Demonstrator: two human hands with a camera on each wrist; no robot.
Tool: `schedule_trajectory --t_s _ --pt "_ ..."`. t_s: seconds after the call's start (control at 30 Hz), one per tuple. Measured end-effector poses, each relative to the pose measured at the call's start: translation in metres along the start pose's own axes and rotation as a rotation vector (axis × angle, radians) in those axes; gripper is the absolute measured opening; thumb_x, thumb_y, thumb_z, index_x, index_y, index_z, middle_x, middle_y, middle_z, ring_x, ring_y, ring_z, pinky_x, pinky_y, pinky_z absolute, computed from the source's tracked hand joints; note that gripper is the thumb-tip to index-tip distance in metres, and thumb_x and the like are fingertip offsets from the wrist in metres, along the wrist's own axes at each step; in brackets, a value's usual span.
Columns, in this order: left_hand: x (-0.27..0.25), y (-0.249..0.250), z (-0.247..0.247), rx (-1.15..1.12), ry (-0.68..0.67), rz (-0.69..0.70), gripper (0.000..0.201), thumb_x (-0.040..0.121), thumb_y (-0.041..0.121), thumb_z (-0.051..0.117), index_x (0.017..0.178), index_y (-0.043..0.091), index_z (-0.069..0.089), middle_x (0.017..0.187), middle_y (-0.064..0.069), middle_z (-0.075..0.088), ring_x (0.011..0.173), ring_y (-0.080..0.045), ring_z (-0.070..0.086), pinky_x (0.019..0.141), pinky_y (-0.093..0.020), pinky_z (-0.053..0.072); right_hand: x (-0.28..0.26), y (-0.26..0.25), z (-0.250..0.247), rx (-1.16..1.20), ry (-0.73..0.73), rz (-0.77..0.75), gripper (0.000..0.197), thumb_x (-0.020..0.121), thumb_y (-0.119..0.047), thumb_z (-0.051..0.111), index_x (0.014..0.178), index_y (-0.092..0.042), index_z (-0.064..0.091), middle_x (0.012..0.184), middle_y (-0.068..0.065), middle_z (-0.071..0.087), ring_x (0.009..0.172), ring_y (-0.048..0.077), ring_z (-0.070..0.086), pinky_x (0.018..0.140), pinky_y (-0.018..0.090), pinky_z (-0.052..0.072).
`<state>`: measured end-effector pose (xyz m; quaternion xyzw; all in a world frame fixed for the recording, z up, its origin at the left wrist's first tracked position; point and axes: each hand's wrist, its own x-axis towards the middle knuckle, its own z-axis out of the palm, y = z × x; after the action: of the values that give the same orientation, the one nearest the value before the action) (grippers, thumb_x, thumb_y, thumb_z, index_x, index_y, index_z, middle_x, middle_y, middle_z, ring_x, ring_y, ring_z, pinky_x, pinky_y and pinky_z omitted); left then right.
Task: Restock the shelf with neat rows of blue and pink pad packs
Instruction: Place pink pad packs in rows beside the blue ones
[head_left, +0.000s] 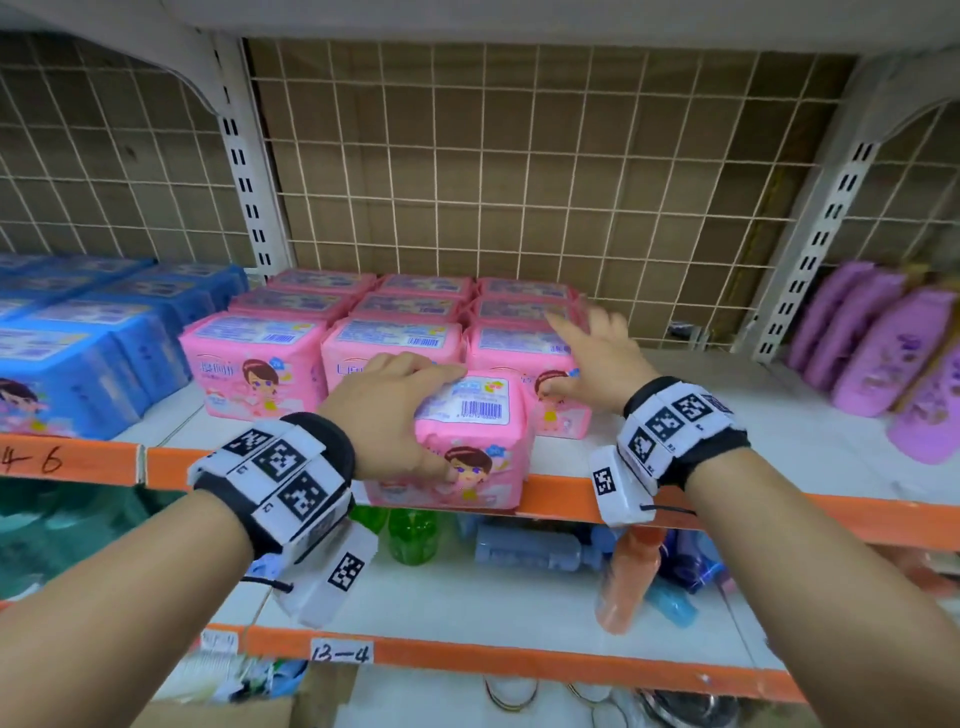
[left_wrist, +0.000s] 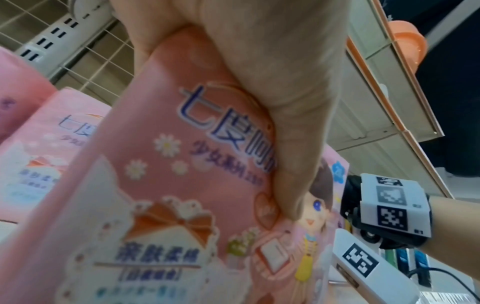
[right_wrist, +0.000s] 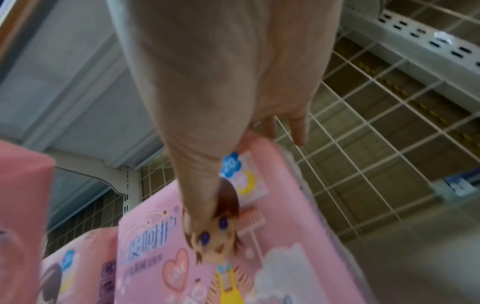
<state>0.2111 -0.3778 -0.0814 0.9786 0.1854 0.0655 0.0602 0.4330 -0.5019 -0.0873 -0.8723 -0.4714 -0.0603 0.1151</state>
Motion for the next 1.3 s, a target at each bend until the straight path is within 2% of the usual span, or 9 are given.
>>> schedule_trajectory --t_s 0.1,0.17,0.27,0.33,0.4,0.57,0.77,1.03,1.3 --pt "0.009 0.014 0.003 -0.051 -0.01 0.054 0.106 0.058 0.061 0.074 0.145 0.036 0.019 0.141 0.004 0.035 0.128 -0.019 0.028 0.103 -0.035 0.032 -0.027 -0.009 -0.015 0.376 0.226 -0.057 0.072 0.081 -0.046 0.064 0.142 -0.022 0.034 0.144 0.009 0.028 0.134 0.026 0.022 0.108 0.034 0.023" --pt "0.02 0.027 0.005 -0.109 -0.006 0.084 0.112 0.061 0.06 0.074 0.148 0.03 0.011 0.147 -0.001 0.032 0.133 -0.022 0.028 0.107 -0.037 0.029 -0.048 -0.014 -0.024 0.64 0.079 -0.102 0.073 0.073 -0.055 0.063 0.135 -0.022 0.043 0.136 0.002 0.041 0.127 0.017 0.038 0.1 0.024 0.03" --pt "0.035 0.042 0.005 -0.238 0.02 0.118 0.118 0.063 0.051 0.078 0.149 0.02 0.004 0.152 -0.003 0.026 0.138 -0.02 0.027 0.106 -0.028 0.025 -0.069 -0.019 -0.024 0.348 -0.205 -0.172 0.091 0.065 -0.058 0.071 0.141 -0.025 0.033 0.141 -0.001 0.035 0.132 0.015 0.027 0.102 0.023 0.021" --pt "0.041 0.048 0.007 -0.277 0.034 0.14 0.118 0.062 0.05 0.079 0.149 0.019 0.006 0.15 -0.004 0.031 0.136 -0.02 0.03 0.104 -0.026 0.026 -0.072 -0.014 -0.022 0.169 -0.167 -0.169 0.098 0.063 -0.055 0.076 0.144 -0.024 0.029 0.143 0.002 0.032 0.133 0.019 0.023 0.107 0.028 0.02" --pt "0.045 0.051 0.008 -0.267 0.066 0.17 0.111 0.064 0.053 0.076 0.148 0.019 0.013 0.147 -0.006 0.035 0.133 -0.021 0.033 0.105 -0.029 0.027 -0.072 -0.007 -0.022 0.153 -0.115 -0.132 0.098 0.063 -0.051 0.078 0.144 -0.023 0.029 0.141 0.004 0.033 0.131 0.023 0.027 0.108 0.033 0.024" --pt "0.054 0.041 0.009 -0.143 0.043 0.132 0.109 0.059 0.081 0.057 0.146 0.023 0.024 0.15 -0.004 0.032 0.136 -0.023 0.029 0.111 -0.037 0.024 -0.066 0.004 -0.019 0.175 -0.073 -0.062 0.094 0.067 -0.048 0.076 0.144 -0.021 0.03 0.144 0.004 0.031 0.131 0.025 0.027 0.107 0.036 0.026" --pt "0.058 0.026 0.017 -0.032 0.006 0.081 0.096 0.069 0.069 0.059 0.146 0.024 0.024 0.153 0.001 0.026 0.14 -0.018 0.024 0.115 -0.045 0.019 -0.051 0.002 -0.013 0.117 -0.12 -0.102 0.093 0.069 -0.053 0.073 0.144 -0.023 0.028 0.149 0.006 0.027 0.137 0.027 0.02 0.11 0.038 0.024" --pt "0.061 0.011 0.019 -0.09 0.033 0.073 0.094 0.07 0.054 0.071 0.143 0.013 0.03 0.151 -0.005 0.03 0.137 -0.019 0.03 0.111 -0.028 0.022 -0.032 -0.007 -0.002 0.014 -0.091 -0.156 0.096 0.065 -0.061 0.069 0.143 -0.021 0.029 0.144 0.008 0.032 0.13 0.031 0.027 0.108 0.039 0.027" --pt "0.058 0.013 0.023 -0.027 0.016 0.051 0.1 0.064 0.05 0.078 0.142 0.012 0.028 0.146 -0.005 0.034 0.131 -0.022 0.034 0.108 -0.031 0.028 -0.042 -0.016 0.012 0.007 -0.05 -0.146 0.096 0.071 -0.062 0.065 0.146 -0.02 0.021 0.152 0.012 0.022 0.138 0.036 0.015 0.113 0.043 0.019"
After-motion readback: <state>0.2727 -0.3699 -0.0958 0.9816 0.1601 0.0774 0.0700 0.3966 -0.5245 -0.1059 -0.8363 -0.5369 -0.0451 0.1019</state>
